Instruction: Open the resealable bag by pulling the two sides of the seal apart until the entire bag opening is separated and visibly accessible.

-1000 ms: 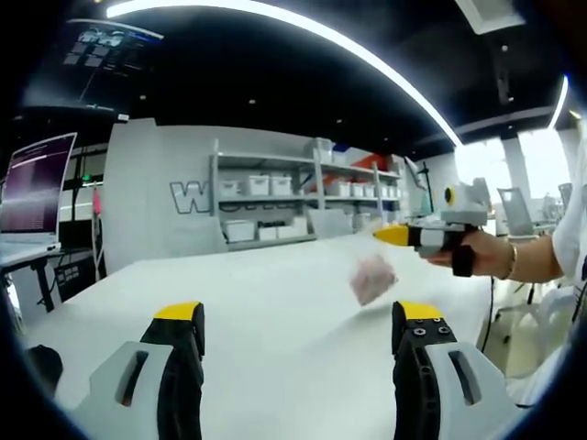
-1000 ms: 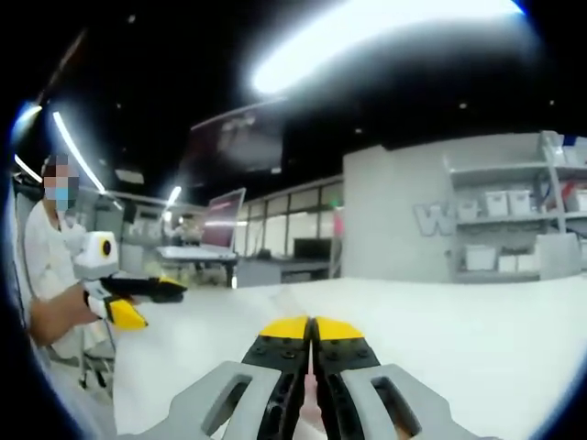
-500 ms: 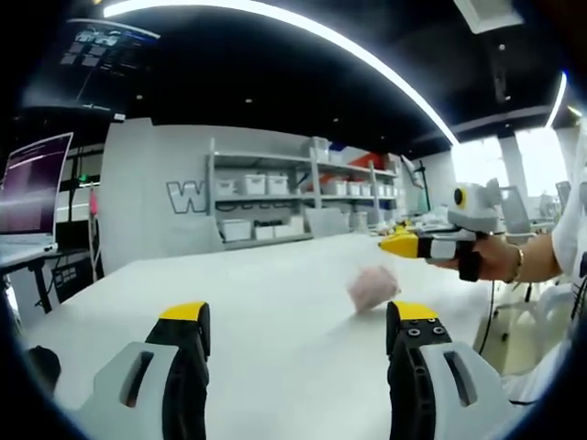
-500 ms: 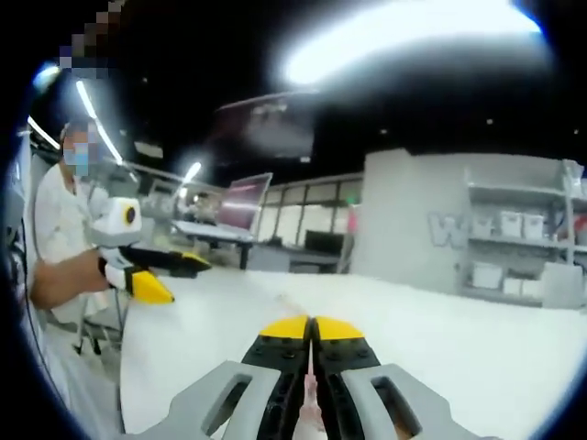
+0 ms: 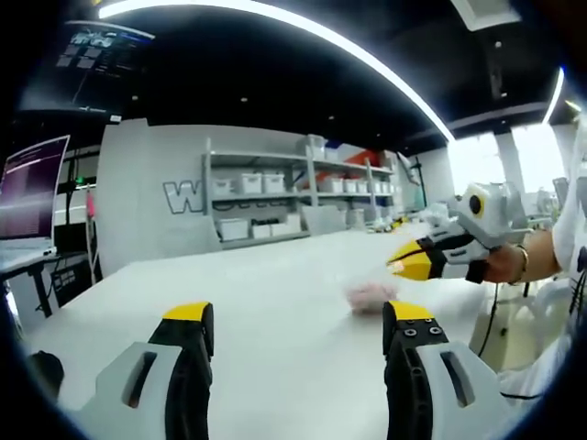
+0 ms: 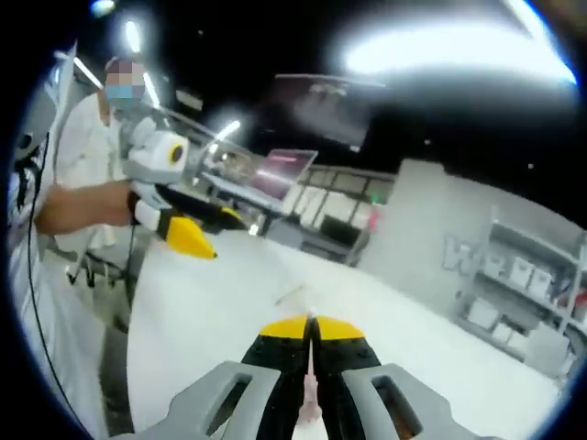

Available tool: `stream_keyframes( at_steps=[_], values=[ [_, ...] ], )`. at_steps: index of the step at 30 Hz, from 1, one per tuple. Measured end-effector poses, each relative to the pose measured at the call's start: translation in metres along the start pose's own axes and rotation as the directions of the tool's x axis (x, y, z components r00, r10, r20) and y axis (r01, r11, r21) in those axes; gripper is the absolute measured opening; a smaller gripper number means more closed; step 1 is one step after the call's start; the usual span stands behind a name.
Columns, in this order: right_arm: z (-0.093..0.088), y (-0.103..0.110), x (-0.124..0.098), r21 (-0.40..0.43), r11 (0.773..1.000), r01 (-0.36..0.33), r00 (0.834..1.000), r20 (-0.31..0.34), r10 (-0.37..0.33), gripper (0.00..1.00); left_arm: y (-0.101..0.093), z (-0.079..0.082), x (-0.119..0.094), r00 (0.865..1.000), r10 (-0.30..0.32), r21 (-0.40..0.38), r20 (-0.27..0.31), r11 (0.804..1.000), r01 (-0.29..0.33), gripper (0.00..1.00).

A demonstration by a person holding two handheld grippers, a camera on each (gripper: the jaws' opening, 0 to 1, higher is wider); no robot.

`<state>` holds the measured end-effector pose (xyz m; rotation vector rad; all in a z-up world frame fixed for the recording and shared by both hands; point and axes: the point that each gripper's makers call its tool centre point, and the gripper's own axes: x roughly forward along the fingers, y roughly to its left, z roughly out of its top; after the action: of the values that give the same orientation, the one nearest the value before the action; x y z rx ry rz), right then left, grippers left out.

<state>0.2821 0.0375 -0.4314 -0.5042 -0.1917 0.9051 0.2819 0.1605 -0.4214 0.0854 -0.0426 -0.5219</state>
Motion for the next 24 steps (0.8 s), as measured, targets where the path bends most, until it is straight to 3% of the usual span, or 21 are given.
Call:
stream_keyframes(
  at_steps=[7,13,24],
  values=[
    [-0.007,0.018,0.001,-0.097,0.995,-0.034,0.998,-0.048,0.029,0.0,0.003,-0.001,-0.003,1.0,0.007,0.005,-0.007,1.0,-0.007,0.74],
    [-0.017,0.03,0.0,-0.202,0.977,-0.062,0.994,-0.098,0.043,0.0,0.003,-0.002,-0.003,1.0,0.005,0.009,-0.012,1.0,-0.005,0.74],
    [-0.019,0.04,-0.001,-0.248,0.96,-0.131,0.986,-0.132,0.1,0.02,0.003,-0.006,-0.003,1.0,0.003,0.009,-0.022,1.0,-0.003,0.74]
  ],
)
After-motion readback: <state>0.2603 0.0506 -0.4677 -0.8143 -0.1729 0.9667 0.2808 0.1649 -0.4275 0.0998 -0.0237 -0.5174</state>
